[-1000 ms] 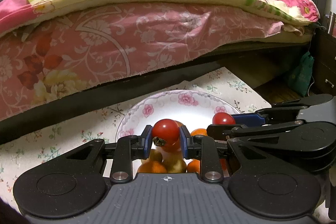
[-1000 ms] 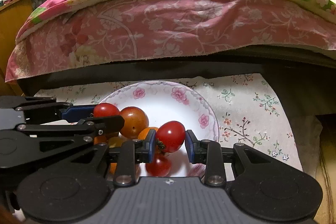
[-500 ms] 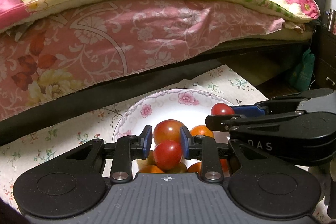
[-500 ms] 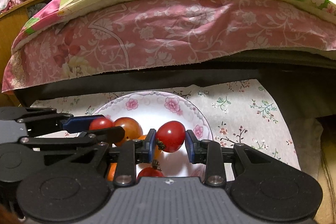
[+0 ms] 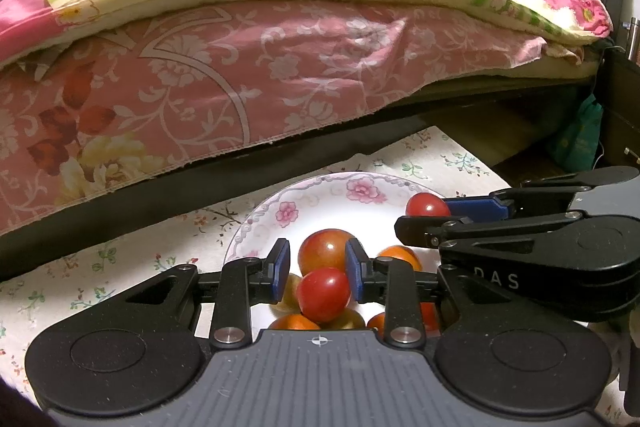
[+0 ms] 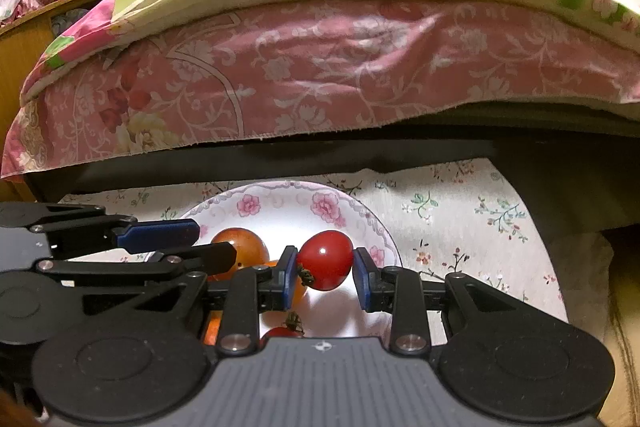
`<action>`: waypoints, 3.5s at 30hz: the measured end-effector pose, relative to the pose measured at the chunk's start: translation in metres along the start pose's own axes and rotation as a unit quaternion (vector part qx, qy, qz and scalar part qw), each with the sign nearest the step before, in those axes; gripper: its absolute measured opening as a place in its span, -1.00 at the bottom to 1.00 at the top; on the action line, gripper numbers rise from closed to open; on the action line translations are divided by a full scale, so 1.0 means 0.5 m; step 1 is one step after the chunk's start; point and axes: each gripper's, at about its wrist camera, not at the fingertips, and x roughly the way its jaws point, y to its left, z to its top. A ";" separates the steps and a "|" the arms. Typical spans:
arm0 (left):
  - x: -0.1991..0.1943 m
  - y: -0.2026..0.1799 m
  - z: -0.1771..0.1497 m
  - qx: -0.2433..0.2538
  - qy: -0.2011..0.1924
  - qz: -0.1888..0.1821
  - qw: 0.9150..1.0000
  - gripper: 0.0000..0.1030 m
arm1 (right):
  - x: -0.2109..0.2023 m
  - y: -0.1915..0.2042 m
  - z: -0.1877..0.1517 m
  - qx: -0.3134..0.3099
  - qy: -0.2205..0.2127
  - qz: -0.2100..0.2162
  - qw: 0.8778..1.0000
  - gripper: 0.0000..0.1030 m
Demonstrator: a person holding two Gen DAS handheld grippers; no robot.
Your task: Organize fruits
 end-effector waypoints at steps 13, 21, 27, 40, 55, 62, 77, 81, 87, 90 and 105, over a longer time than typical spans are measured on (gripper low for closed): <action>-0.009 0.003 0.001 -0.003 -0.003 0.012 1.000 -0.14 | 0.001 -0.002 -0.003 0.011 0.000 0.012 1.000 -0.39; -0.016 0.005 0.003 -0.002 -0.005 0.017 1.000 -0.07 | -0.003 0.000 -0.003 0.015 -0.004 0.012 1.000 -0.39; -0.023 0.007 0.005 -0.009 -0.004 0.022 1.000 0.04 | -0.008 -0.001 -0.001 0.019 -0.006 0.013 1.000 -0.39; -0.038 0.006 0.009 -0.014 -0.006 0.036 0.999 0.25 | -0.023 -0.005 0.004 0.032 -0.007 0.018 0.999 -0.39; -0.064 -0.011 0.007 -0.027 -0.015 0.069 0.997 0.71 | -0.050 -0.011 0.008 0.038 -0.005 -0.001 0.999 -0.39; -0.074 -0.027 0.005 -0.021 -0.018 0.085 0.996 0.82 | -0.071 -0.015 0.005 0.045 0.002 -0.012 0.999 -0.39; -0.134 -0.034 -0.018 -0.043 -0.026 0.110 0.993 1.00 | -0.137 -0.002 -0.027 0.045 0.005 -0.024 0.999 -0.39; -0.145 -0.032 -0.031 -0.052 -0.021 0.116 0.992 1.00 | -0.159 0.002 -0.037 0.048 0.004 -0.025 0.999 -0.39; -0.163 -0.029 -0.045 -0.067 -0.021 0.121 0.990 1.00 | -0.178 0.015 -0.052 0.045 0.008 -0.023 0.999 -0.39; -0.170 -0.032 -0.053 -0.063 -0.019 0.124 0.990 1.00 | -0.183 0.018 -0.058 0.047 0.011 -0.022 0.999 -0.39; -0.227 -0.037 -0.082 -0.064 -0.021 0.125 0.990 1.00 | -0.221 0.052 -0.092 0.043 0.017 -0.013 0.999 -0.39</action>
